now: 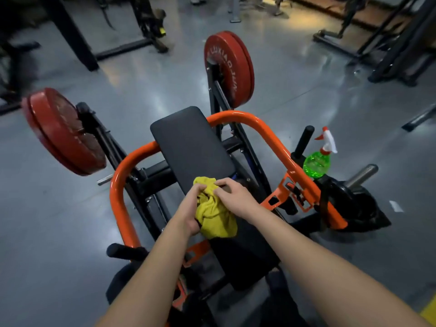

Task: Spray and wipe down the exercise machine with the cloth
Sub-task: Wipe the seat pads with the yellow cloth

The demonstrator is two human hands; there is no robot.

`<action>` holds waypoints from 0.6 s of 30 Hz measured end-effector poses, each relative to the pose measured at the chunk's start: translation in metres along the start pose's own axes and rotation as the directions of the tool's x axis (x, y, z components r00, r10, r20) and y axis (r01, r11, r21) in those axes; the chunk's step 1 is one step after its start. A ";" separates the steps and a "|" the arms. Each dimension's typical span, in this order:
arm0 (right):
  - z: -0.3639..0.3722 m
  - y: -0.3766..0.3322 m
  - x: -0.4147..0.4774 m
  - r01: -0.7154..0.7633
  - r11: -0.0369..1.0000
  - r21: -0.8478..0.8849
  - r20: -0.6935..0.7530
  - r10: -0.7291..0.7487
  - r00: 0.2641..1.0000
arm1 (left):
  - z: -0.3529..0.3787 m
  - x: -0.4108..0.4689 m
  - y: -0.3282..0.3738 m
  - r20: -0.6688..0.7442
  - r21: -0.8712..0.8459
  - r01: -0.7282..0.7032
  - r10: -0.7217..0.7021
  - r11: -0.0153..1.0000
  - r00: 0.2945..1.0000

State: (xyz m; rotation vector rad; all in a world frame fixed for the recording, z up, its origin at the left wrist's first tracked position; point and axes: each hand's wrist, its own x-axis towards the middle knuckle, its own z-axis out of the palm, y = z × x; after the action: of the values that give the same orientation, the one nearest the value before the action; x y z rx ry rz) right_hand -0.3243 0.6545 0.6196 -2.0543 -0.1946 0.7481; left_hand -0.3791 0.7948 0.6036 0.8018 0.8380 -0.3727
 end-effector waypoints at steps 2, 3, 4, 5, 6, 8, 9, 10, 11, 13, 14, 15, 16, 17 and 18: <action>-0.014 0.008 0.020 0.026 0.999 -0.021 0.067 -0.025 0.997 | 0.007 0.020 0.002 -0.060 -0.005 -0.013 0.013 1.000 0.998; -0.025 0.016 0.032 0.039 0.999 -0.020 0.092 -0.037 0.995 | 0.015 0.032 0.002 -0.079 -0.003 -0.017 0.017 1.000 0.997; -0.035 0.025 0.041 0.046 0.999 -0.013 0.105 -0.045 0.993 | 0.025 0.041 0.003 -0.084 0.000 -0.021 0.020 1.000 0.996; -0.045 0.035 0.049 0.049 0.999 -0.010 0.123 -0.048 0.991 | 0.035 0.052 0.002 -0.081 -0.003 -0.030 0.029 1.000 0.996; -0.057 0.045 0.057 0.044 0.999 -0.016 0.149 -0.041 0.988 | 0.047 0.062 0.001 -0.092 -0.012 -0.025 0.024 1.000 0.995; -0.083 0.064 0.074 0.024 1.000 -0.010 0.188 -0.021 0.982 | 0.080 0.078 -0.001 -0.100 0.003 0.008 -0.008 1.000 0.995; -0.088 0.069 0.075 0.027 1.000 -0.016 0.200 -0.023 0.979 | 0.089 0.080 -0.003 -0.104 0.013 0.007 -0.005 1.000 0.995; -0.097 0.073 0.082 0.027 0.999 -0.024 0.224 -0.021 0.974 | 0.100 0.088 -0.005 -0.106 0.024 0.001 0.001 1.000 0.994; -0.104 0.077 0.091 0.035 0.999 -0.037 0.252 -0.025 0.967 | 0.107 0.099 -0.007 -0.104 0.024 -0.001 0.004 1.000 0.995; -0.110 0.078 0.100 0.049 0.997 -0.053 0.290 -0.032 0.957 | 0.113 0.105 -0.011 -0.112 0.017 -0.003 0.005 1.000 0.994; -0.112 0.080 0.105 0.060 0.996 -0.063 0.316 -0.037 0.948 | 0.114 0.109 -0.013 -0.132 0.007 0.002 -0.001 1.000 0.991; -0.111 0.081 0.109 0.078 0.995 -0.061 0.350 -0.051 0.935 | 0.110 0.113 -0.015 -0.162 0.013 -0.002 0.005 1.000 0.987; -0.110 0.083 0.111 0.085 0.995 -0.053 0.386 -0.058 0.920 | 0.104 0.115 -0.017 -0.200 0.033 -0.006 0.012 0.999 0.980; -0.108 0.086 0.113 0.081 0.996 -0.048 0.414 -0.054 0.909 | 0.097 0.118 -0.020 -0.243 0.052 -0.014 0.026 0.999 0.970; -0.105 0.090 0.116 0.068 0.996 -0.050 0.427 -0.040 0.903 | 0.090 0.121 -0.023 -0.275 0.077 -0.020 0.041 0.997 0.961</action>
State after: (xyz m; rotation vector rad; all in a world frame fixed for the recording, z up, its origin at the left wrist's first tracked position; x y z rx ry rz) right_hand -0.1837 0.5759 0.5391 -1.9108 -0.5265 1.1648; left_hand -0.2704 0.7125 0.5351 0.9483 1.0763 -0.2680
